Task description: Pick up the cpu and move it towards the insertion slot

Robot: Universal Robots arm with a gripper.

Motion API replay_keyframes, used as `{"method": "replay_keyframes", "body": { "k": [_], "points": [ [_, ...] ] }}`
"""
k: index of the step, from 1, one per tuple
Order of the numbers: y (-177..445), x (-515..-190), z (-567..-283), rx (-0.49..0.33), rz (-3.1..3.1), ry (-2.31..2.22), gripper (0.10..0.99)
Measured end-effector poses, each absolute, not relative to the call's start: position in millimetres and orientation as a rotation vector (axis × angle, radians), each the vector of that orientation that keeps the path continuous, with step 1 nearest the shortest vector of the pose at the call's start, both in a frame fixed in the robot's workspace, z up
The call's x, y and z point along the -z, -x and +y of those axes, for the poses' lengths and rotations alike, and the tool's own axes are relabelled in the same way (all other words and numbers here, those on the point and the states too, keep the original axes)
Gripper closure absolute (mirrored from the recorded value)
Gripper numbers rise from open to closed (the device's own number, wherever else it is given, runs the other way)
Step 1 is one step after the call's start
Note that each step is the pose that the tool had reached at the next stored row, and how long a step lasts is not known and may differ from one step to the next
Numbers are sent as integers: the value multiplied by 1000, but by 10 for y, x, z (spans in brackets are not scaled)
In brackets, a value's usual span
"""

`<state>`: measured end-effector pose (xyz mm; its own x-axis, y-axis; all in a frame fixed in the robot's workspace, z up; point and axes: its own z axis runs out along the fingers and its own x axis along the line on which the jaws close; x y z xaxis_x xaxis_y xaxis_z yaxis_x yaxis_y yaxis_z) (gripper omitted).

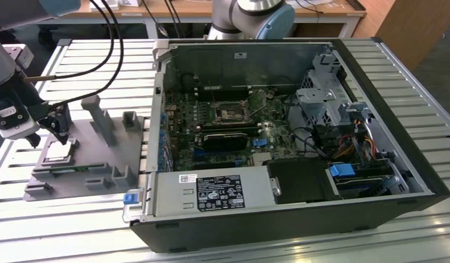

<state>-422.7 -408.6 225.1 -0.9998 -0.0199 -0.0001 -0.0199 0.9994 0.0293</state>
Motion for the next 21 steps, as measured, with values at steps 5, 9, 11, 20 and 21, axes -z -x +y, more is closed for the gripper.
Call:
{"method": "replay_keyframes", "body": {
  "k": [5,9,11,20,21],
  "points": [
    [4227,-2218,-4086,45,-3141,-31,498],
    [4228,-2193,-4086,44,-3141,-31,498],
    [4228,-2183,-4086,44,-3141,-31,498],
    [4228,-2150,-4086,44,-3141,-31,498],
    [4228,-2147,-4086,44,-3141,-31,498]
  ]
}}
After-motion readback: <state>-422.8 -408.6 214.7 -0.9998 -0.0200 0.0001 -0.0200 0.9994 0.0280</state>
